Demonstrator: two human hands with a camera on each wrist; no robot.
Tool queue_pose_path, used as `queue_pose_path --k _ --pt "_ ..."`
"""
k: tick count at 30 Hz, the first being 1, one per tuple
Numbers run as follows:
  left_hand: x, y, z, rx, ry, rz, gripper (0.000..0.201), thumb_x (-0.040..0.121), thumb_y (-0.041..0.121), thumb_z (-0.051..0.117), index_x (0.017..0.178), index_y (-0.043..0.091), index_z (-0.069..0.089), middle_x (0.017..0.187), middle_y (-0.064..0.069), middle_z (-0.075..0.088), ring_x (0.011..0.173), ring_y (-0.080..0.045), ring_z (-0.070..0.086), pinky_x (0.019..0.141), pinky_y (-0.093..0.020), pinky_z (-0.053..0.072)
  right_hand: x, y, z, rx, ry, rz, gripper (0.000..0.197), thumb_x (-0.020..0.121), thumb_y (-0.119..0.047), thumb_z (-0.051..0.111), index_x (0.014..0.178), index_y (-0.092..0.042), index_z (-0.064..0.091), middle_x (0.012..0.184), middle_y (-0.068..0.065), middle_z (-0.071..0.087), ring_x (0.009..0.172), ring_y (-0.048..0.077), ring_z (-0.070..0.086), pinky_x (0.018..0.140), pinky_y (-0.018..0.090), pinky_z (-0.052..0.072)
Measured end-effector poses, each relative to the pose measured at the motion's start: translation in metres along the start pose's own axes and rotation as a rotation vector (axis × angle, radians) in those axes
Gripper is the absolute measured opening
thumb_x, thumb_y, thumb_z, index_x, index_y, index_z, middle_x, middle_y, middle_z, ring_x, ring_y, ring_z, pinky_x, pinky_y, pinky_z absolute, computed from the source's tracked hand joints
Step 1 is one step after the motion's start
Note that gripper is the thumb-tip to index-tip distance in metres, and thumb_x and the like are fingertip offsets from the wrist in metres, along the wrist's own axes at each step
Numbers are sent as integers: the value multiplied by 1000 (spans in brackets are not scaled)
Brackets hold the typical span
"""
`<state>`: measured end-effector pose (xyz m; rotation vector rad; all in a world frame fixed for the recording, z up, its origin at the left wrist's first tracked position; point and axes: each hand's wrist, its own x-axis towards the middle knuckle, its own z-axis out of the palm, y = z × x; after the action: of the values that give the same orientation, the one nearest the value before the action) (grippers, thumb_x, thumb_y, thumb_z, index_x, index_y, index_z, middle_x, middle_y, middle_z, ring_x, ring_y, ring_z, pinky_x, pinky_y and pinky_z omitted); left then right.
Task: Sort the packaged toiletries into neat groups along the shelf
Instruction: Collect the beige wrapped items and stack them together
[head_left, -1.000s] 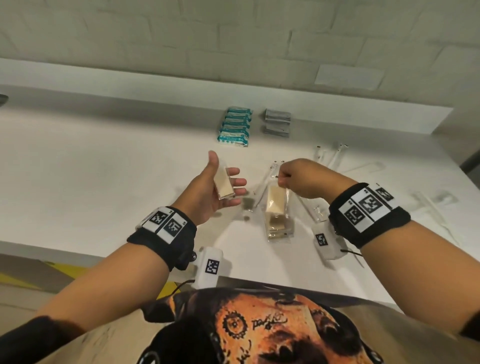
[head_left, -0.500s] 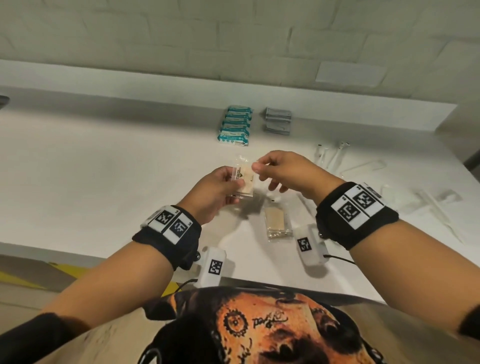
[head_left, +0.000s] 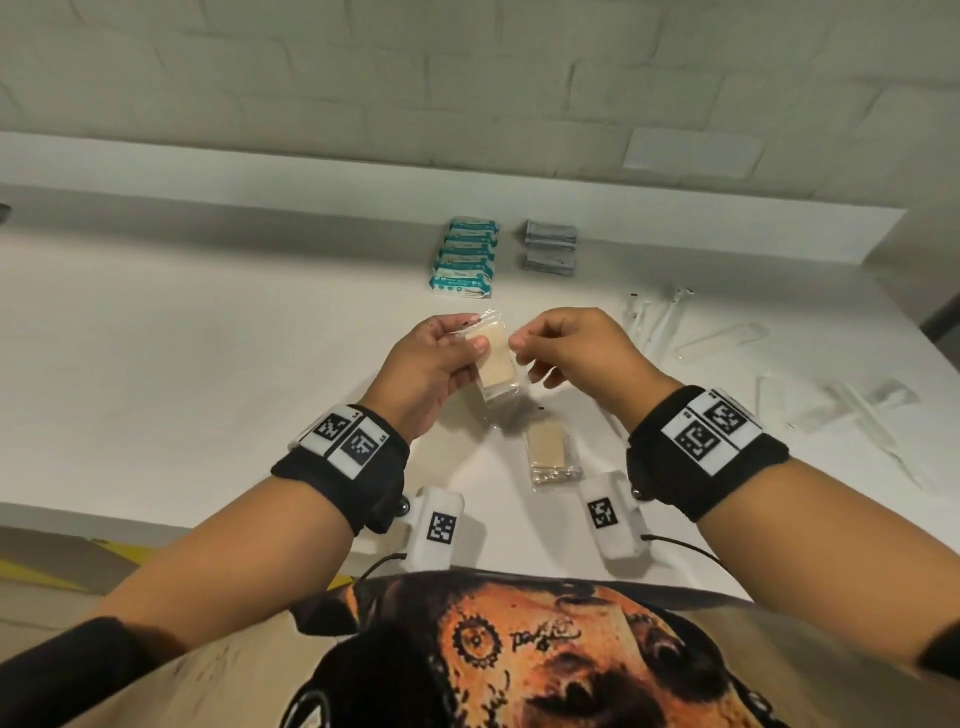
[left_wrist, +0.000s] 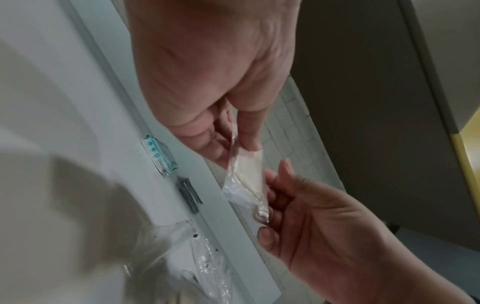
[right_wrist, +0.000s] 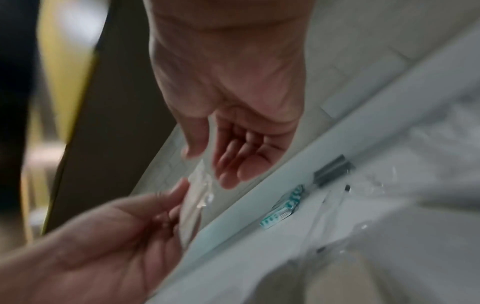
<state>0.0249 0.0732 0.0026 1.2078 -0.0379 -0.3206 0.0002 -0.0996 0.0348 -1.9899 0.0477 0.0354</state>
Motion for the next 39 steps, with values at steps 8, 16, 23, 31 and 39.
queue_pose_path --k 8,16,23,31,39 --pt "5 1 2 68 -21 -41 14 90 0 59 101 8 57 90 -10 66 74 -17 65 66 -23 58 5 -3 0 -114 6 -24 11 93 -13 54 94 -4 59 70 0 61 55 9 54 57 28 48" --pt "8 -1 -2 187 10 -8 7 89 7 64 94 11 64 85 -5 66 72 -14 62 70 -24 56 14 -3 -6 -94 -50 -22 11 88 -14 67 83 -4 64 71 5 65 58 14 57 56 23 47" --pt "6 2 5 306 -22 12 8 85 5 69 84 13 66 81 -5 67 73 -16 62 74 -27 55 17 -13 -9 -144 -107 -18 5 81 -15 74 84 -11 73 71 0 67 60 11 55 56 22 43" --pt "9 -13 -4 498 -86 -222 16 92 20 61 98 6 64 89 -9 69 73 -19 65 74 -33 57 11 -11 -30 -358 8 111 9 83 -12 70 79 -4 72 65 -1 61 58 11 51 60 25 42" --pt "-5 -40 13 732 -281 -534 25 89 27 67 83 2 69 70 -14 70 54 -17 63 56 -25 55 -9 28 -9 -704 -104 257 44 85 -40 68 117 -10 65 113 5 67 96 20 62 82 30 46"
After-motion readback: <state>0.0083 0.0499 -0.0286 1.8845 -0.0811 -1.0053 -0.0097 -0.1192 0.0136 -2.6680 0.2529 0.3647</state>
